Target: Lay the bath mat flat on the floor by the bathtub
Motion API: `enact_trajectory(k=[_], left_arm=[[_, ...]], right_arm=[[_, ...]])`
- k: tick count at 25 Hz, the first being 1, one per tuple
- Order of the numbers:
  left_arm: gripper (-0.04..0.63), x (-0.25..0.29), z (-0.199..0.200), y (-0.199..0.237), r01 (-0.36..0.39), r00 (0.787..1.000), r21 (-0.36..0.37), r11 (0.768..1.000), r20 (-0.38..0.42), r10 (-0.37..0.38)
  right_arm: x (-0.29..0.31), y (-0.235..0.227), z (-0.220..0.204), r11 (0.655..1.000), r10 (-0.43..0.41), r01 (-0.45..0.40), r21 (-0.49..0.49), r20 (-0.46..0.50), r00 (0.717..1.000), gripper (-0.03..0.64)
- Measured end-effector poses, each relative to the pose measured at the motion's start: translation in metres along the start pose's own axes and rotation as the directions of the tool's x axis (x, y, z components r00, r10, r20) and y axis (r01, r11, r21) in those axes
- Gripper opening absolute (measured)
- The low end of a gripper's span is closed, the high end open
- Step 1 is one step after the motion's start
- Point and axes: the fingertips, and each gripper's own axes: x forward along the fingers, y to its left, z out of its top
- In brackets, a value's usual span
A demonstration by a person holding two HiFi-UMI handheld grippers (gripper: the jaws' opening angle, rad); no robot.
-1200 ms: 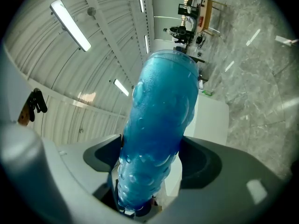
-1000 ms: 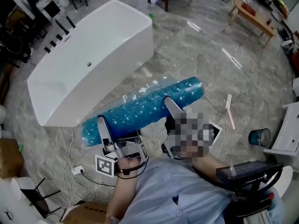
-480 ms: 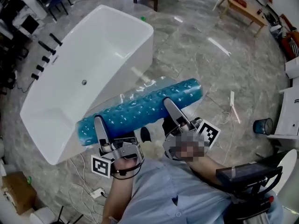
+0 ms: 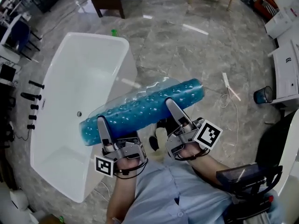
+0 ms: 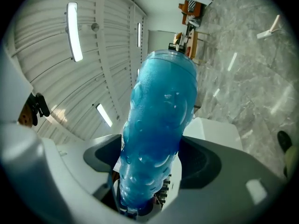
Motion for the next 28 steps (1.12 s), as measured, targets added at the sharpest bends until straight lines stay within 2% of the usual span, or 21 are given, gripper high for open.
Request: enact_trajectory(k=[2,4,8,15,19,23,28], left_arm=[[0.368,-0.076,-0.025,-0.023,0.013,0.979,0.062,0.998,0.202,-0.025],[0.368,-0.125,-0.053,-0.037,0.011,0.967,0.066,0.998,0.252,-0.027],[0.368,-0.157,-0.086,-0.043,0.047,0.966,0.021,0.999,0.255,-0.051],[0.367,-0.151,-0.079,-0.043,0.091,0.969,0.054,0.994,0.228,-0.101],[0.367,-0.152,-0.079,-0.042,0.079,0.971,0.061,0.995,0.222,-0.09],[0.367,-0.151,-0.079,-0.043,0.104,0.97,0.07,0.992,0.215,-0.117],[0.365,-0.152,-0.079,-0.045,0.075,0.968,0.063,0.995,0.233,-0.088]], right_arm=[[-0.038,0.006,-0.003,0.998,0.057,-0.053,0.027,-0.204,0.977,0.385],[-0.086,0.011,-0.001,0.998,0.063,-0.055,0.038,-0.253,0.966,0.383],[-0.131,0.022,0.013,0.998,0.052,-0.061,-0.026,-0.26,0.964,0.383],[-0.123,0.02,0.007,0.994,0.087,-0.101,-0.036,-0.285,0.955,0.38],[-0.124,0.017,0.006,0.996,0.074,-0.088,-0.034,-0.306,0.949,0.38],[-0.123,0.017,0.006,0.995,0.076,-0.091,-0.028,-0.344,0.936,0.379],[-0.122,0.019,0.004,0.996,0.065,-0.083,-0.028,-0.398,0.915,0.376]])
